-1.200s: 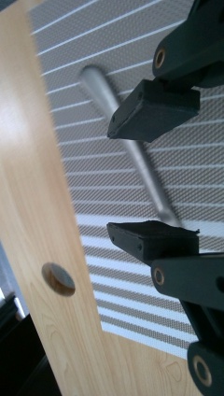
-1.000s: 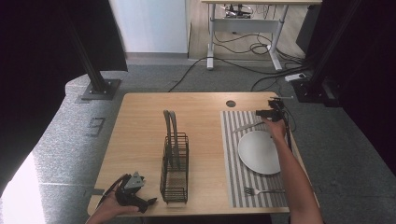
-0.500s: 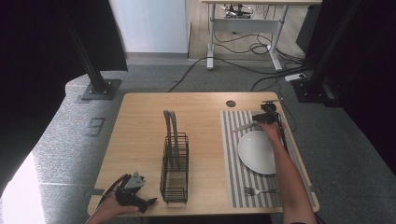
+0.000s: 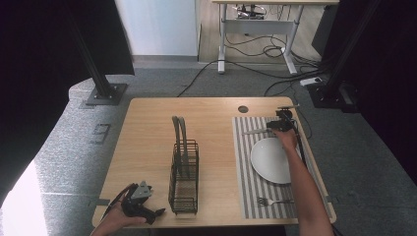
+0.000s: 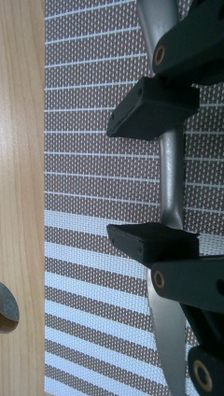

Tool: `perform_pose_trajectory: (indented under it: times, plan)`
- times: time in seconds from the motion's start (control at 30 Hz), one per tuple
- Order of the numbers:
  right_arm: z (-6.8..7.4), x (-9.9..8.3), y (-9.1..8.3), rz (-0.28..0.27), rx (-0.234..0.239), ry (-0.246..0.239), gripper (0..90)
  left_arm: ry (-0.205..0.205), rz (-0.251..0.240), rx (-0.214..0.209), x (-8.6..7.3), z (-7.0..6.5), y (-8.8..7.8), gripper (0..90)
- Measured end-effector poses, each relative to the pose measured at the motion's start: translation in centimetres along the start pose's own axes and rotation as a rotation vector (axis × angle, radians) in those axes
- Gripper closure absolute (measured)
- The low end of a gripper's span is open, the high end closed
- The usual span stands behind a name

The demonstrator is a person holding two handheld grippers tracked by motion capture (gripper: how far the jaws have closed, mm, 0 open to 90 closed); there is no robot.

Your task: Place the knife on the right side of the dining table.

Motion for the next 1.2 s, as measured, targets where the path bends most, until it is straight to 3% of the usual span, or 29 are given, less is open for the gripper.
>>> perform_pose_trajectory:
  times: [0.53,0.63,0.93,1.03,1.2]
  plan:
    - [-0.2,0.1,-0.1,-0.017,0.012,0.033,42.9,0.0,0.0,0.0,0.0,0.0,0.0,0.0]
    - [-0.1,0.0,-0.2,-0.012,0.032,0.042,43.0,0.0,0.0,0.0,0.0,0.0,0.0,0.0]
    - [-0.8,0.1,-0.8,-0.062,0.035,0.06,43.2,0.0,0.0,0.001,0.0,0.0,0.0,0.0]
    - [-1.0,0.9,-2.0,-0.117,0.055,0.077,43.0,0.0,0.0,0.0,0.0,0.0,0.0,0.0]
    - [-0.2,1.3,-3.4,-0.132,0.093,0.062,43.0,0.0,0.0,0.0,0.0,0.0,0.0,0.0]
Point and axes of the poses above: each handheld gripper's, and its own axes: y roughly forward along the jaws, x roughly out of its top, z roughly to its left, the point moved 9 cm from there along y, roughly forward along the jaws, and after that the axes turned 7 degrees about -x, right-handed, at the moved point
